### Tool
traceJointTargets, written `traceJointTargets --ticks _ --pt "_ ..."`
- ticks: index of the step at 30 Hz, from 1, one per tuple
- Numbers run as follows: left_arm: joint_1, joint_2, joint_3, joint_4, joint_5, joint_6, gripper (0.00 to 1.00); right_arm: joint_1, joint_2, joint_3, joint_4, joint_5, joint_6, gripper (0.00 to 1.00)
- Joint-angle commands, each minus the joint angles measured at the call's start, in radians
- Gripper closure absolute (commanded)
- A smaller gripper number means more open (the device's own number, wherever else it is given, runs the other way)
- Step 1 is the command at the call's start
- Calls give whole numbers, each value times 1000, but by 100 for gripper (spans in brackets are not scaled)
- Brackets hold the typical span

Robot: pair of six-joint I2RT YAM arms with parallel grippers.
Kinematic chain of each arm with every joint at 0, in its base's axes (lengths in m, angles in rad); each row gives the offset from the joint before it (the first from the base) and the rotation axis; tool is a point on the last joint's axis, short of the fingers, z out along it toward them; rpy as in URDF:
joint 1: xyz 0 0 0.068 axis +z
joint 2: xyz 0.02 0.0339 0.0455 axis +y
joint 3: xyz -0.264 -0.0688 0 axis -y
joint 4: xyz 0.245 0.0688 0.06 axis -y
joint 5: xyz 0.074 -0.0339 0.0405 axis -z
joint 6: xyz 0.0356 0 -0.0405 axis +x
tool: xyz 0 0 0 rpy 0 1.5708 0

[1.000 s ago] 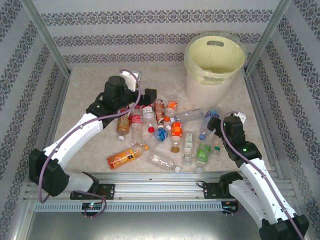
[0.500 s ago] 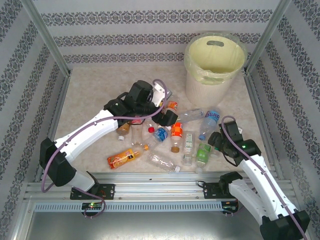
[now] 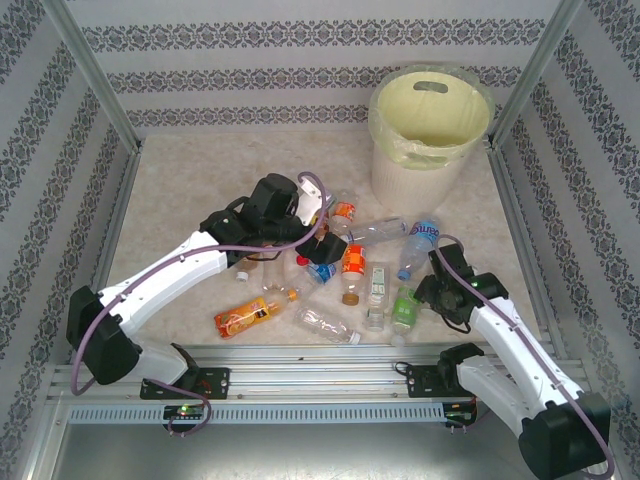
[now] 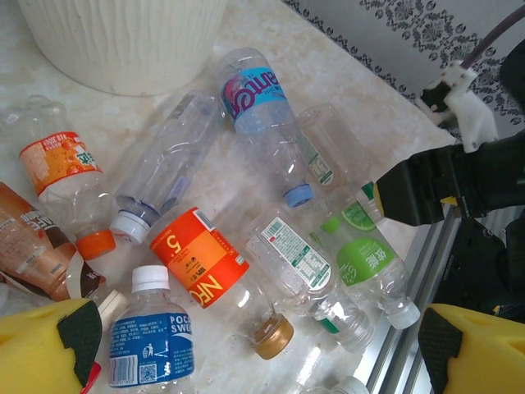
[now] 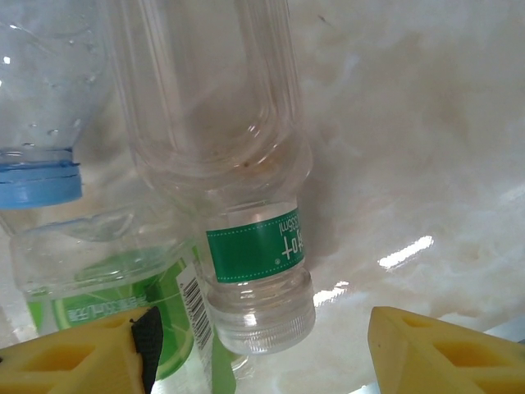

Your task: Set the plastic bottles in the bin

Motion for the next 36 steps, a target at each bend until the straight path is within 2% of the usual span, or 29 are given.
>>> traceJointTargets --ticks 1,19,29,36 --pt "-14 -22 -4 17 -25 16 0 16 13 -25 32 -14 3 32" --pt "-22 -3 -13 21 -31 13 0 -6 110 -92 167 -52 -19 33" --pt "-35 7 -13 32 -19 -19 0 -20 160 -101 203 -16 -14 42" --pt "-38 21 -19 67 26 -87 0 -24 132 -98 192 3 -32 52"
